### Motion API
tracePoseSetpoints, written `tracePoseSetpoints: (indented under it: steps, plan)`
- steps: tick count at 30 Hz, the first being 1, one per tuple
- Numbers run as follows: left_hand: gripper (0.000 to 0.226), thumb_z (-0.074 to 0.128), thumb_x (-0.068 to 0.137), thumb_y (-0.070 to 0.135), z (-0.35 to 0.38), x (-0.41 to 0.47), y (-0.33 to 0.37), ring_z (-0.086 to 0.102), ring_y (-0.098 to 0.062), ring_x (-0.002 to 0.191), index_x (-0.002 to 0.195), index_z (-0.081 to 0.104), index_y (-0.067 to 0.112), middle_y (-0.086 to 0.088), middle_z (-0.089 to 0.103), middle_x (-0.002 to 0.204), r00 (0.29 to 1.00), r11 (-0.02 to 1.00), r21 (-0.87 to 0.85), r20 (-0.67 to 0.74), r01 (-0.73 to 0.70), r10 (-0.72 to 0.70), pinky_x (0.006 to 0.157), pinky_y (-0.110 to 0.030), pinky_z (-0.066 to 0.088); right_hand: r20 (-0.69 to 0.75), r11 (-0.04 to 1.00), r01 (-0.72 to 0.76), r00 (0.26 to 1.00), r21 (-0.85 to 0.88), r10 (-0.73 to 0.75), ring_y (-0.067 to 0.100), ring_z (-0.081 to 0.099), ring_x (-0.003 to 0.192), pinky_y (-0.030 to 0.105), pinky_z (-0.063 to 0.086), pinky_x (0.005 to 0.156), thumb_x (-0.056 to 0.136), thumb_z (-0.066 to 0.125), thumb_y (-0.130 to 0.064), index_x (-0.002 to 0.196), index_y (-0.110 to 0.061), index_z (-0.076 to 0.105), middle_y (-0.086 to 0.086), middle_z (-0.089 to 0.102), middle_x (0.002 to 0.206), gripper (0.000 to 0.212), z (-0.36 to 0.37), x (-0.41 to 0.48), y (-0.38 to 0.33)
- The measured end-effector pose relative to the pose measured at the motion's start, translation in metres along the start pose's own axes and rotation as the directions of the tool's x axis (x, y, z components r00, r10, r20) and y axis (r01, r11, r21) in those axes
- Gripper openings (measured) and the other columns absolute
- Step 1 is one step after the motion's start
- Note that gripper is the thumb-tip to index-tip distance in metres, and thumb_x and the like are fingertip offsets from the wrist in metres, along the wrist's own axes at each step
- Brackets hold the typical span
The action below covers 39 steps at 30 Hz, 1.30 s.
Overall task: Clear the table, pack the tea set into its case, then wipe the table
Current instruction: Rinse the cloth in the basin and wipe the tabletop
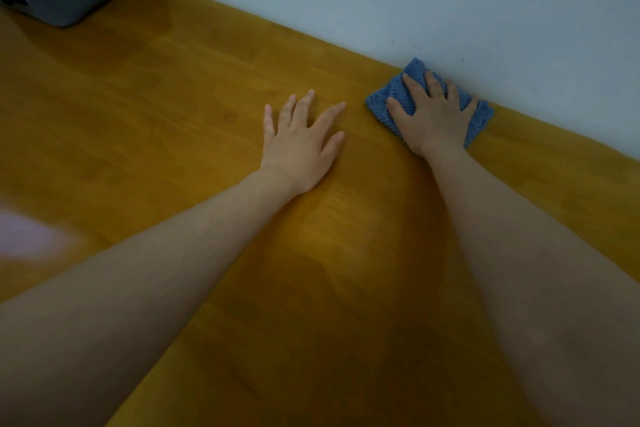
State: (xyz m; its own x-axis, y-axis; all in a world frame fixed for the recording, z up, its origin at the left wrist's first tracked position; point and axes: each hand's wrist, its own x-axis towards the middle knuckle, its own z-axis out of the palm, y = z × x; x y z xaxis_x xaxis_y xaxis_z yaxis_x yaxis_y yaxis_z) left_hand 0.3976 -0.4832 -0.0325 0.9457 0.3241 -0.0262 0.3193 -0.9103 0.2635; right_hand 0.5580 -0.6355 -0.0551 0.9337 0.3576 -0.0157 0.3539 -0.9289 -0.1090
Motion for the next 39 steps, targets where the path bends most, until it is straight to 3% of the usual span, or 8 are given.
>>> tracePoseSetpoints:
  steps: [17, 31, 34, 39]
  plan:
    - [0.05, 0.022, 0.1, 0.053, -0.014, -0.104, -0.005, -0.004, -0.026, 0.149, 0.149, 0.013, 0.047, -0.002, 0.003, 0.162, 0.997, 0.997, -0.008, -0.009, 0.079, -0.079, 0.117, -0.054, -0.008, 0.036, 0.995, 0.103, 0.994, -0.013, -0.103, 0.026, -0.003, 0.15, 0.065, -0.007, 0.114, 0.094, 0.014, -0.07, 0.152, -0.046, 0.009, -0.007, 0.003, 0.164, 0.064, 0.009, -0.147, -0.028]
    - [0.051, 0.024, 0.099, 0.053, -0.035, -0.296, -0.063, -0.005, -0.024, 0.149, 0.148, 0.012, 0.049, -0.002, 0.003, 0.162, 0.976, 0.977, -0.032, -0.04, 0.211, -0.212, 0.117, -0.053, -0.007, 0.073, 0.975, 0.223, 0.972, 0.02, -0.224, 0.028, -0.005, 0.15, 0.065, -0.009, 0.113, 0.093, 0.011, -0.07, 0.152, -0.047, 0.005, -0.007, 0.003, 0.164, 0.063, 0.021, -0.349, -0.101]
    - [0.051, 0.025, 0.099, 0.054, -0.038, -0.339, -0.073, -0.006, -0.024, 0.149, 0.148, 0.011, 0.05, -0.001, 0.002, 0.162, 0.967, 0.967, -0.025, -0.021, 0.254, -0.254, 0.117, -0.052, -0.008, 0.068, 0.97, 0.242, 0.968, 0.028, -0.243, 0.031, 0.003, 0.15, 0.066, -0.007, 0.113, 0.09, 0.008, -0.069, 0.152, -0.045, 0.013, -0.004, 0.011, 0.163, 0.067, 0.023, -0.393, -0.112]
    - [0.052, 0.026, 0.099, 0.053, -0.041, -0.395, -0.079, -0.003, -0.026, 0.149, 0.149, 0.012, 0.048, -0.002, 0.005, 0.162, 0.961, 0.963, -0.045, -0.066, 0.267, -0.27, 0.117, -0.053, -0.006, 0.032, 0.955, 0.292, 0.955, 0.059, -0.294, 0.036, 0.024, 0.145, 0.069, 0.004, 0.112, 0.092, 0.022, -0.066, 0.148, -0.039, 0.035, 0.002, 0.032, 0.157, 0.064, 0.025, -0.458, -0.13]
